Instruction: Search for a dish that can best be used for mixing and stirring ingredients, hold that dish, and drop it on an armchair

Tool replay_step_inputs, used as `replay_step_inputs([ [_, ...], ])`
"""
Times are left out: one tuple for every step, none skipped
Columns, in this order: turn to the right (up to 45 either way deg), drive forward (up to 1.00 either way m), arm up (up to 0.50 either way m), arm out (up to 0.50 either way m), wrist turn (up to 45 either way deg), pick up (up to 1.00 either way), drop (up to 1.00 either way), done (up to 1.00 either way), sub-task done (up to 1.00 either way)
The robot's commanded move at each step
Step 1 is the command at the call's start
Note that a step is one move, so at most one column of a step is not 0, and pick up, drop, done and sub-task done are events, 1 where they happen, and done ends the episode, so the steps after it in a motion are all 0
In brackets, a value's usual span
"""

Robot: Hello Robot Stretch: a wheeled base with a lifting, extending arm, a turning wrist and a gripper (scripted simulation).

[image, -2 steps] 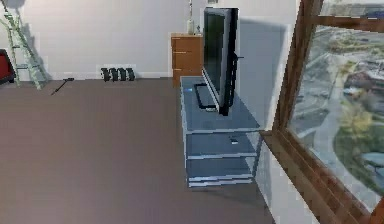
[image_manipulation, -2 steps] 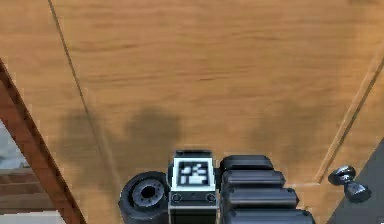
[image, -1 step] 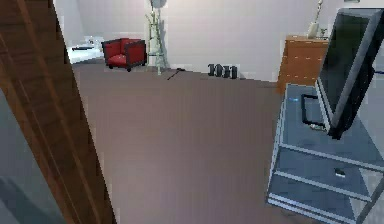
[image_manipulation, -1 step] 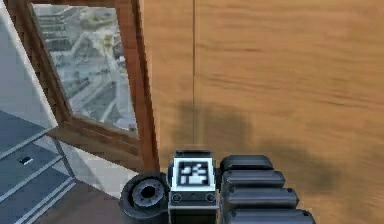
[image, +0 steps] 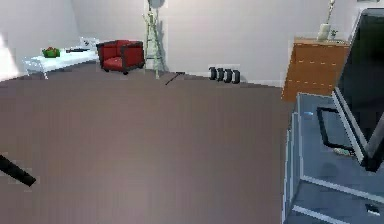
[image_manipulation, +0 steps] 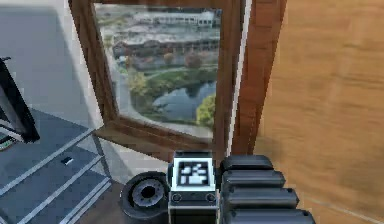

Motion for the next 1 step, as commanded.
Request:
replay_step_inputs([
  [0.0, 0.80, 0.00, 0.00, 0.0, 0.00, 0.00, 0.00, 0.00],
])
